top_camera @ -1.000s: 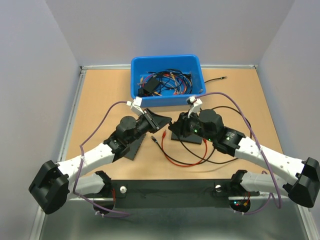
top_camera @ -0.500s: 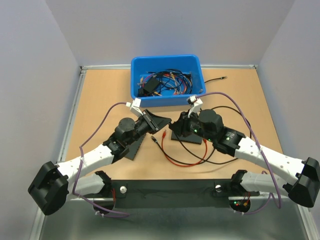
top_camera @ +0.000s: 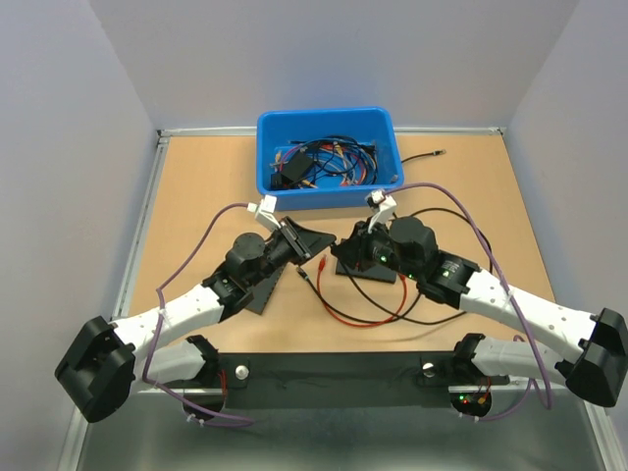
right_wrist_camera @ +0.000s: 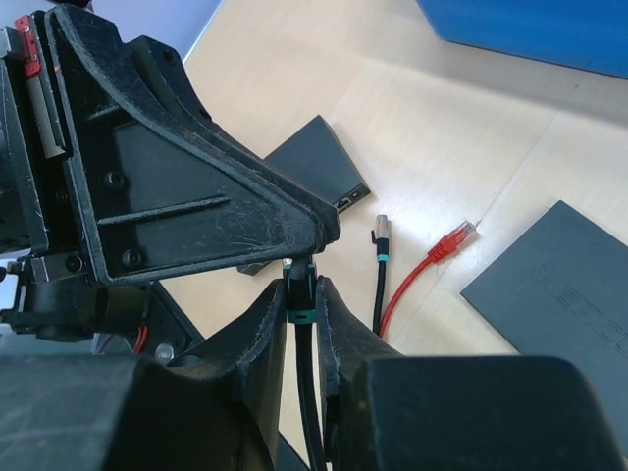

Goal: Insert the plug into the switch port

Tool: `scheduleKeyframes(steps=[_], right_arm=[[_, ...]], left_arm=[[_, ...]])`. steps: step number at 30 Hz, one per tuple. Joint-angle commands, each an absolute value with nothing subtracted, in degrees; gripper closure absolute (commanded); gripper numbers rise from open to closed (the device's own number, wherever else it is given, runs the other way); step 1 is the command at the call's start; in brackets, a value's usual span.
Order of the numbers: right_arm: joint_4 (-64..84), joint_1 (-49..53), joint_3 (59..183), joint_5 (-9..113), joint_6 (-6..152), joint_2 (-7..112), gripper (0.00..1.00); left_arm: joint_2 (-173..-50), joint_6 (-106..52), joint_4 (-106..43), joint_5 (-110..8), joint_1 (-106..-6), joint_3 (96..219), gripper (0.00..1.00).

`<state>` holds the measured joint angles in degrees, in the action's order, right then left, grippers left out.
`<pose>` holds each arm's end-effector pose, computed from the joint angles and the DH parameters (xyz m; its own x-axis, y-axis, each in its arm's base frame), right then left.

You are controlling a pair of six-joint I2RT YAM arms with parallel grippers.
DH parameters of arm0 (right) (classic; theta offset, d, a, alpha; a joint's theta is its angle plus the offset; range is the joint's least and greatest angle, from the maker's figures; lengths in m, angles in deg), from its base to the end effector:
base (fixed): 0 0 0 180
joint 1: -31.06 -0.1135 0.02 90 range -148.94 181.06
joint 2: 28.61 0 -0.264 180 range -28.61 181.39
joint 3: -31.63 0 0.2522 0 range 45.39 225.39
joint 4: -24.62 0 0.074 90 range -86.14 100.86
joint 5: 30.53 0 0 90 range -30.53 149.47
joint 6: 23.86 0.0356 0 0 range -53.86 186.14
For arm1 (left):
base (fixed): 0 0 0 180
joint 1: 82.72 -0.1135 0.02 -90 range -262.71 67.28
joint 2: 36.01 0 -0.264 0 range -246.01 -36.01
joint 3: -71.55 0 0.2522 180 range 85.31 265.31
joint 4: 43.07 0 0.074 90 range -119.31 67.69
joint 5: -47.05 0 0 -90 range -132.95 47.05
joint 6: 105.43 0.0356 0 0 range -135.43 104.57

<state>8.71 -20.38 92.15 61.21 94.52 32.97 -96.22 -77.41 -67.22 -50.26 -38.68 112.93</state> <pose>0.1575 0.1958 0.3090 -0.5230 0.1061 -0.8457 -0.5853 0.6766 0.4468 0.1668 -0.1676 0.2713 -0.6578 -0.5820 -0.4782 0.4255 0.2367 -0.8734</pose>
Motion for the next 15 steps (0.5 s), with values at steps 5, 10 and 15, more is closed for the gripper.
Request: scheduleKeyframes(steps=[5, 10, 15], right_arm=[[12.2, -20.6, 87.9, 61.9, 95.1, 30.7, 0.99], [12.0, -20.6, 84.4, 62.4, 95.7, 28.4, 1.0], [11.9, -20.5, 81.8, 61.0, 96.3, 28.5, 1.0]], left_arm=[[-94.6, -76.1, -65.4, -49.8, -38.9, 112.9, 0.53], [-92.4, -72.4, -56.7, -46.6, -39.7, 114.4, 0.36], [-90.7, -68.4, -43.5, -40.3, -41.5, 116.8, 0.33]])
